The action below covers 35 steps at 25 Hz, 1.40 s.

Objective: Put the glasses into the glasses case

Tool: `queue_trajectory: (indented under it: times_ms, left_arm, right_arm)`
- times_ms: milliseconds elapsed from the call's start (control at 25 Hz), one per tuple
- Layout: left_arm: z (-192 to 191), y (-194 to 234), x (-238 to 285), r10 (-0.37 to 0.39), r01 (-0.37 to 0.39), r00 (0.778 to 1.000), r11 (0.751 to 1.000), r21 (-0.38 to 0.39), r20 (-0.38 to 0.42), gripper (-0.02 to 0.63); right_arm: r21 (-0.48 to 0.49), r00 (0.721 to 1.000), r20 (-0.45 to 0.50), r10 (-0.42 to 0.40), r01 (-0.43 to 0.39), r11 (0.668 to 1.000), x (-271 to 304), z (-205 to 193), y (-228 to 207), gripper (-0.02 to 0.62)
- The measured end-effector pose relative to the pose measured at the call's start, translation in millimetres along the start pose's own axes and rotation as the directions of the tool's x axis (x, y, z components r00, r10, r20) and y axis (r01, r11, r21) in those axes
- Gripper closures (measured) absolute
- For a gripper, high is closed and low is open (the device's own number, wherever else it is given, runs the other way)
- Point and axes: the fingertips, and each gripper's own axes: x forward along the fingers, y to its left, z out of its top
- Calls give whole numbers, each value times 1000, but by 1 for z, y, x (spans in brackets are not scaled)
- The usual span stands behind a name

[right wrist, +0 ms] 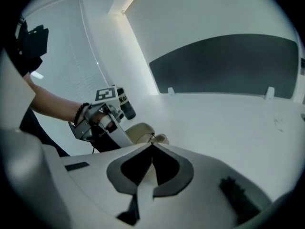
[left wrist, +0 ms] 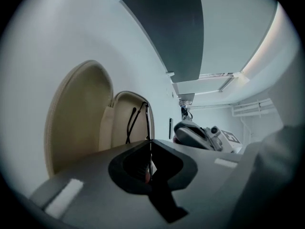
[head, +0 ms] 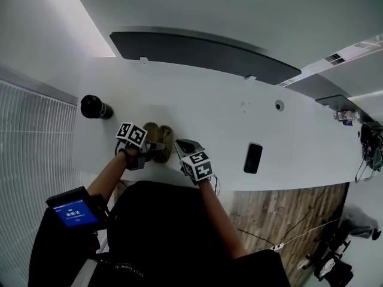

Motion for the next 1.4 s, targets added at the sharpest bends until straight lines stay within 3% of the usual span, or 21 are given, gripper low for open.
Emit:
queue_trajectory:
  times_ms: [200,400,640,800,960,1200,1320,1400]
  left_arm:
    - [1,28,5,107,-107,994,994,-7,-37,588]
    - [-5,28,9,160,-161,987,987,-23,-14,586]
    - [0,30,9,179,-179,984,983,-37,19,580]
    - [4,27,8,132,-127,988,990,-63,76,569]
    - [5,19,0,62,-52,988,996,-74,141,508]
    - [-4,4,-31,8,25,969,991,-132,246,482]
    - [-3,8,-28,3,28,972,991,-132,234,550]
    - [-3,16,-18,30,-10,983,994,-112,182,560]
  right_arm:
    - [119,997,62,-51,43,992,-28,-15,0,586]
    - [129,998,44,-53,47,991,-47,-37,9,586]
    - [98,995,57,-82,76,992,-48,-33,10,586]
    - [71,996,52,-76,72,995,-42,-33,4,586]
    - [48,997,26,-67,66,997,-35,-41,2,584]
    - [48,999,-5,-47,47,998,-31,-43,14,584]
    - [51,999,-6,-47,47,998,-26,-39,15,584]
    - [49,999,-3,-47,47,998,-23,-35,15,584]
